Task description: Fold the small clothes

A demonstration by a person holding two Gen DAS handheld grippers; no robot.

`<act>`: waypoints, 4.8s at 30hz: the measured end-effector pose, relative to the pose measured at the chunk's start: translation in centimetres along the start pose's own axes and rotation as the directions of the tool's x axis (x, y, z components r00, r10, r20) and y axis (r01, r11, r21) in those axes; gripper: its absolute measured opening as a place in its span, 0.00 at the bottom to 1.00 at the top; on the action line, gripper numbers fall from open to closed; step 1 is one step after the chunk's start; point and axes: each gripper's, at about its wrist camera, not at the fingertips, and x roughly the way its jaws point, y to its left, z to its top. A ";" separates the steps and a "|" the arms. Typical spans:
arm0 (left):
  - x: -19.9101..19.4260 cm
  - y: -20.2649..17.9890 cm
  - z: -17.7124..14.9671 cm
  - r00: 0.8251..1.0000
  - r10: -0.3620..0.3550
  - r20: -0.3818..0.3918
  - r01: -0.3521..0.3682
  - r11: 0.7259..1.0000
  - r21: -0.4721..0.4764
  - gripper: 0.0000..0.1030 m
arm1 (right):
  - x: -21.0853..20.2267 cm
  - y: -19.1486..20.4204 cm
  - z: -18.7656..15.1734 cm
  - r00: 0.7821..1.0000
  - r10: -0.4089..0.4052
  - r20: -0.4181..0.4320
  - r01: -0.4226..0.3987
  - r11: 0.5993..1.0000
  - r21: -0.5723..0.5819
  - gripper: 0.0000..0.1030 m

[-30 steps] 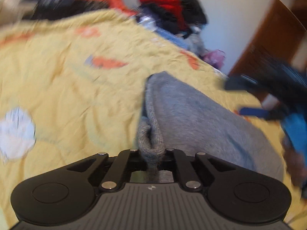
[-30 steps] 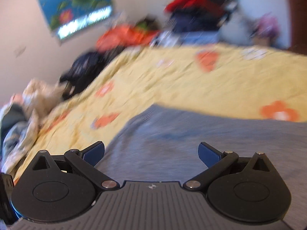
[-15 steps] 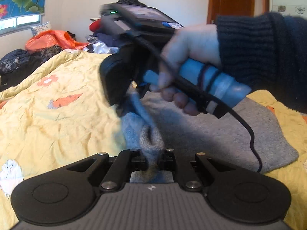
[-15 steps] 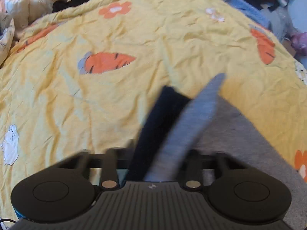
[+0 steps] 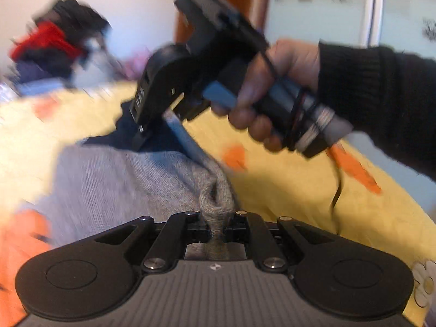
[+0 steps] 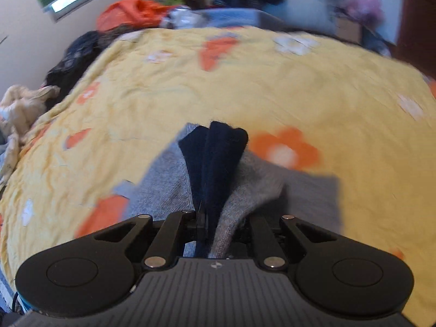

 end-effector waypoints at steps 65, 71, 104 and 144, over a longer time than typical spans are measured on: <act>-2.4 26.6 0.5 0.994 0.044 -0.098 -0.084 0.886 -0.455 0.60 | 5.6 -1.5 -4.7 0.971 0.102 0.215 -0.177 0.914 0.365 0.57; -4.7 24.0 -3.7 0.995 -0.032 -0.097 -0.018 0.880 -0.475 0.60 | 1.9 0.4 -11.2 0.974 0.160 0.159 -0.205 0.925 0.321 0.61; -6.8 20.6 1.5 0.959 0.283 0.009 -0.276 0.941 -0.197 0.59 | 1.7 0.5 -4.6 0.956 -0.008 0.292 -0.074 0.960 0.269 0.67; -3.9 18.4 -2.7 0.978 0.181 -0.106 -0.184 0.983 -0.020 0.60 | 1.8 4.5 -9.4 0.988 -0.039 0.150 0.023 0.994 0.110 0.48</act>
